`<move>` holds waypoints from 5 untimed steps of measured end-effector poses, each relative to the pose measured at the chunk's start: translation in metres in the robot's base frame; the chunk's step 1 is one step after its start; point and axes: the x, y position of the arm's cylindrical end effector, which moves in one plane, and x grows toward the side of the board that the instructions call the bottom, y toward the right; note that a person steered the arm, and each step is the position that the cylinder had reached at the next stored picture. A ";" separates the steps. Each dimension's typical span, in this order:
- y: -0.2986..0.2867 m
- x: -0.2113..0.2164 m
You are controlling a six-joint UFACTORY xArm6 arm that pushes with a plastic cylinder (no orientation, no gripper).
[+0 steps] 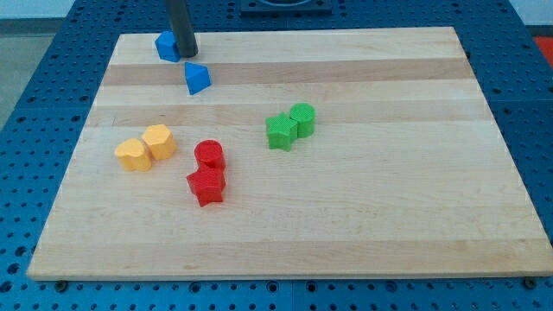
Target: Push the green circle to the top center of the board
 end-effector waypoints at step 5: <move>0.132 0.070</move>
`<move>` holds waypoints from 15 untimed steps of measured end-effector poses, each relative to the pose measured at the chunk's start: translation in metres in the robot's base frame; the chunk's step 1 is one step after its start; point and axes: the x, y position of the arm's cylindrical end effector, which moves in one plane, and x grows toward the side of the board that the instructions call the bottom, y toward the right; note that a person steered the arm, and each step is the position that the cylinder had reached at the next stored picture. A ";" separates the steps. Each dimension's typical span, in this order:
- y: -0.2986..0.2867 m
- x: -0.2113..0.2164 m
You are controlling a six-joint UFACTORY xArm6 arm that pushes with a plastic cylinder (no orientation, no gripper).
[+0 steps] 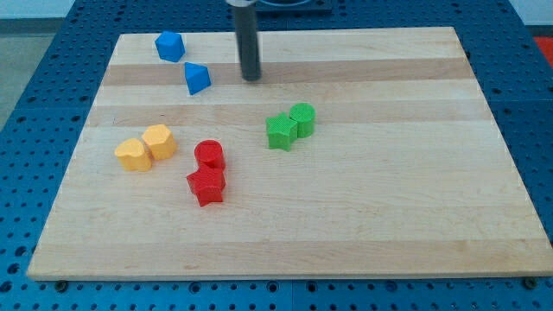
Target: Push the green circle to the top center of the board
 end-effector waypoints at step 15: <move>0.031 0.004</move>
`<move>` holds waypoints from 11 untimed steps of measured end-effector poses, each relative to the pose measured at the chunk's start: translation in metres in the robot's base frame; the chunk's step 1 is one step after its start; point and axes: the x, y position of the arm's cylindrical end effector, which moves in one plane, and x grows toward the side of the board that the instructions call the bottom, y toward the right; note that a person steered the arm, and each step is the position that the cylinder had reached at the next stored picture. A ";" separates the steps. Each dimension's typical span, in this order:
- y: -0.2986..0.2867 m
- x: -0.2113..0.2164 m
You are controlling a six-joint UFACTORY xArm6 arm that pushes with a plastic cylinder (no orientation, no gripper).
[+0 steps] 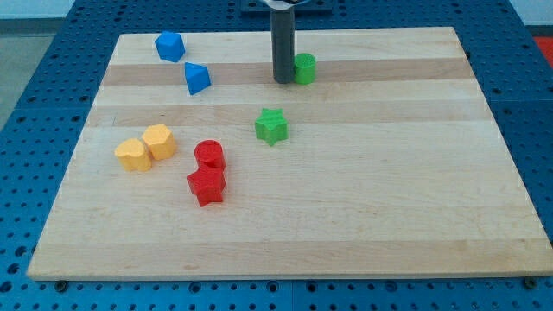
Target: Push the green circle to the top center of the board
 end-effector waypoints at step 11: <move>-0.011 -0.007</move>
